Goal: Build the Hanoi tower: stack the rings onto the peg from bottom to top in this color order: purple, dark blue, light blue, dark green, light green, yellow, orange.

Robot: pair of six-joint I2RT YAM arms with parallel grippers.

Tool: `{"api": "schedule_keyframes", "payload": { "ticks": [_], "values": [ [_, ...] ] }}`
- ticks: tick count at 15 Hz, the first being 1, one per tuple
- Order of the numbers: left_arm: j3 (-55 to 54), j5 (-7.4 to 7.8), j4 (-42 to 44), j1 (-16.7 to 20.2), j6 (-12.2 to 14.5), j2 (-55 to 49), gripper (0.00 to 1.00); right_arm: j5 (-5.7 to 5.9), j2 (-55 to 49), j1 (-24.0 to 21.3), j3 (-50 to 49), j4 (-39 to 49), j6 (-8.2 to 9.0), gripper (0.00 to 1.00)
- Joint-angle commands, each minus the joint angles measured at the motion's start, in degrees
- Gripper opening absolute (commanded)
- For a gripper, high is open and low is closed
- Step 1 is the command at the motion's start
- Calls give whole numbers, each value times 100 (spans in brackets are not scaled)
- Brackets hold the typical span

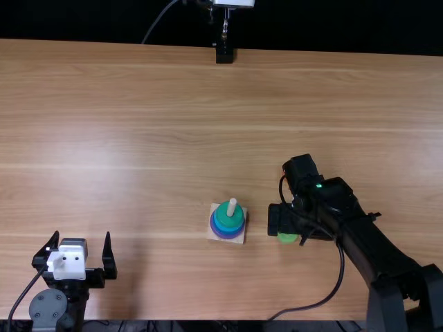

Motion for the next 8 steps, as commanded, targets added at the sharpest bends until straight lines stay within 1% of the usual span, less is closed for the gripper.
{"api": "schedule_keyframes", "payload": {
  "ticks": [1,4,8],
  "values": [
    [-611,-10,-376,65,15,-62,100,87,225,-32,-108,66,81,100],
    [-611,-10,-376,74,15,-62,100,97,251,-23,-169,298,91,100],
    [-611,-10,-376,74,15,-62,100,108,269,-6,-257,361,102,100]
  ]
}}
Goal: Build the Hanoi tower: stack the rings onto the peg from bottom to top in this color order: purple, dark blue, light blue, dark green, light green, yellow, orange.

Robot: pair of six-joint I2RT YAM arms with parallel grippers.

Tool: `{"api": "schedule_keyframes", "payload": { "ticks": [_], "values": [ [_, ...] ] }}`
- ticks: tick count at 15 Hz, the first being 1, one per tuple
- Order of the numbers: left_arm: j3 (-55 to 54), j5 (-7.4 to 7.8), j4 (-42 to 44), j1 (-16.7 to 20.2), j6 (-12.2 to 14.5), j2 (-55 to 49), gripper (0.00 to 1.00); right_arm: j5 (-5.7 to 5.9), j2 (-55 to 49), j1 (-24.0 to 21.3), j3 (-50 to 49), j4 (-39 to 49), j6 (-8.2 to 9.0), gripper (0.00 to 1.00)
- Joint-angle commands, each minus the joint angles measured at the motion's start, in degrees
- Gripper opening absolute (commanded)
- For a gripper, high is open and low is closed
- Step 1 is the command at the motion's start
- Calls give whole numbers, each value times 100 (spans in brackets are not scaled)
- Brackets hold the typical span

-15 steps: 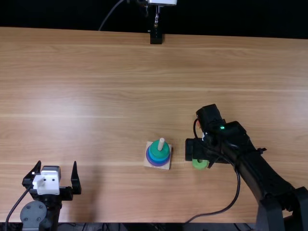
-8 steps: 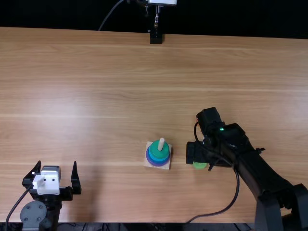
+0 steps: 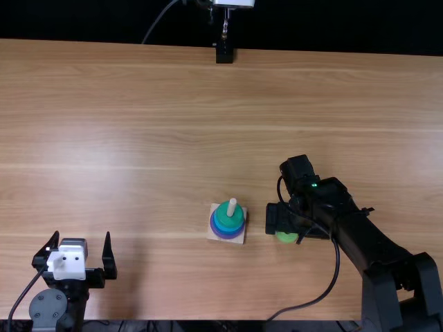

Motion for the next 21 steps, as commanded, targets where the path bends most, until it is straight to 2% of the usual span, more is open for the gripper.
{"api": "schedule_keyframes", "payload": {
  "ticks": [1,3,7,8,9,10,14,15,16,18,19,20,21],
  "values": [
    [-611,-10,-379,74,15,-62,100,137,46,-6,-174,-10,54,100],
    [-611,-10,-379,74,15,-62,100,242,37,21,-209,-21,54,100],
    [-611,-10,-379,74,15,-62,100,285,2,108,-209,-95,64,100],
    [-611,-10,-379,74,15,-62,100,285,-7,152,-209,-105,170,100],
    [-611,-10,-379,74,15,-62,100,295,-16,161,-209,-116,444,100],
    [-611,-10,-379,74,15,-62,100,295,-16,170,-209,-116,634,100],
    [-611,-10,-379,74,4,-62,100,295,-148,179,-271,-116,687,100],
    [-611,-10,-379,74,15,-62,100,295,-148,179,-306,-74,687,78],
    [-611,-10,-379,74,15,-62,100,337,-157,179,-315,-42,697,51],
    [-611,-10,-379,74,15,-62,100,485,-236,223,-412,-21,697,20],
    [-611,-10,-379,74,15,-62,100,527,-262,319,-429,-10,697,8],
    [-611,-10,-379,65,15,-62,100,590,-262,355,-429,-10,697,0],
    [-611,-10,-379,74,15,-62,100,622,-262,416,-429,-10,697,0]
  ]
}}
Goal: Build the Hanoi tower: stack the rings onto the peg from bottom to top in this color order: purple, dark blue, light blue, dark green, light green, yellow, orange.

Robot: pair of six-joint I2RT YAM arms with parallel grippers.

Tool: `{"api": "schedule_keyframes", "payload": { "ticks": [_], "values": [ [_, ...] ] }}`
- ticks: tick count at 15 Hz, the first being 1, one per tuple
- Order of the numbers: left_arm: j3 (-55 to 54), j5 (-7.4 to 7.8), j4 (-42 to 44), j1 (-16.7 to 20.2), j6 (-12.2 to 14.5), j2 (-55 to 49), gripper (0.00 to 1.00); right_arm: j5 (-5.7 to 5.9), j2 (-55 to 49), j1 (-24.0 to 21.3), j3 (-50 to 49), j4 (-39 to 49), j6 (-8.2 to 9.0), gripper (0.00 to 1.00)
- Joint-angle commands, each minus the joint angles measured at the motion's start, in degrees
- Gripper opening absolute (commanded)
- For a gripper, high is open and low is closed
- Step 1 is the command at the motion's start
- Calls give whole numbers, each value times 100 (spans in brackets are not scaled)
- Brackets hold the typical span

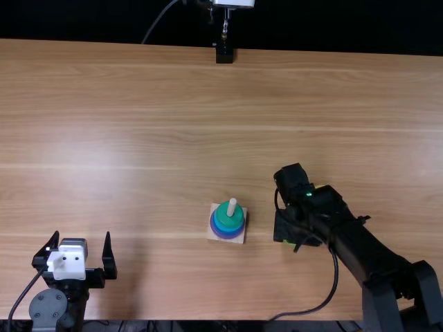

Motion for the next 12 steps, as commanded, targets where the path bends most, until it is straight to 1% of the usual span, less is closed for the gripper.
{"api": "schedule_keyframes", "payload": {
  "ticks": [1,3,6,8,9,10,12],
  "values": [
    [-611,-10,-379,74,13,-62,100,261,-28,110,-121,-12,147,0],
    [-611,-10,-379,65,13,-62,100,261,-63,110,-77,-23,147,0],
    [-611,-10,-379,74,13,-62,100,261,-784,119,345,-192,125,0],
    [-611,-10,-379,74,2,-62,100,261,-1030,268,714,-287,104,0],
    [-611,-10,-379,74,13,-62,100,272,-1144,365,934,-329,62,0],
    [-611,-10,-379,74,13,-62,100,261,-1250,418,1206,-593,9,0],
    [-611,-10,-379,74,13,-62,100,230,-1294,471,1971,-1384,-12,0]
  ]
}}
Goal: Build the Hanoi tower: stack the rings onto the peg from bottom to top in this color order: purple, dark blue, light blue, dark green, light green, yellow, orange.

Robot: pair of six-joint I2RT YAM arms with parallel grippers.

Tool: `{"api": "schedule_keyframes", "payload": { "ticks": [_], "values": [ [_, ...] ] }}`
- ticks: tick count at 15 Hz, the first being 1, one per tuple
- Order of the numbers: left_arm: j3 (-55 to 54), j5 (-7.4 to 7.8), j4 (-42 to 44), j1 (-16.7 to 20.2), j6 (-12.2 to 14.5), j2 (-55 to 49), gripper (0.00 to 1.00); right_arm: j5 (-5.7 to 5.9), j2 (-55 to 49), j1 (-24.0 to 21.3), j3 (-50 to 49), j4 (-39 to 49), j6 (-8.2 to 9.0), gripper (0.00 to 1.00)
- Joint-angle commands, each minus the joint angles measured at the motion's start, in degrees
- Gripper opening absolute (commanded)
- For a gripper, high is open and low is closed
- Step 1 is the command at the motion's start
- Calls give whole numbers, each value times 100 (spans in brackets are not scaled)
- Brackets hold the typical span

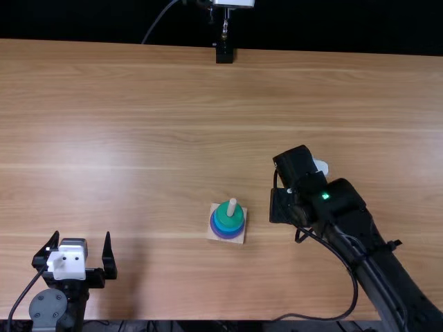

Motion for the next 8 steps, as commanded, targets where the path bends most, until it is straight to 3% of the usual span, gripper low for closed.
{"api": "schedule_keyframes", "payload": {
  "ticks": [1,2,5,7,8],
  "values": [
    [-611,-10,-376,74,13,-62,100,47,-138,200,635,-363,-4,0],
    [-611,-10,-376,74,2,-62,100,25,-111,394,1057,-775,-57,0],
    [-611,-10,-376,74,13,-62,100,-6,179,728,2006,-1344,-479,0],
    [-611,-10,-376,74,13,-62,100,-175,460,772,2411,-1355,-606,0],
    [-611,-10,-376,74,13,-62,100,-344,574,772,2507,-1355,-606,0]
  ]
}}
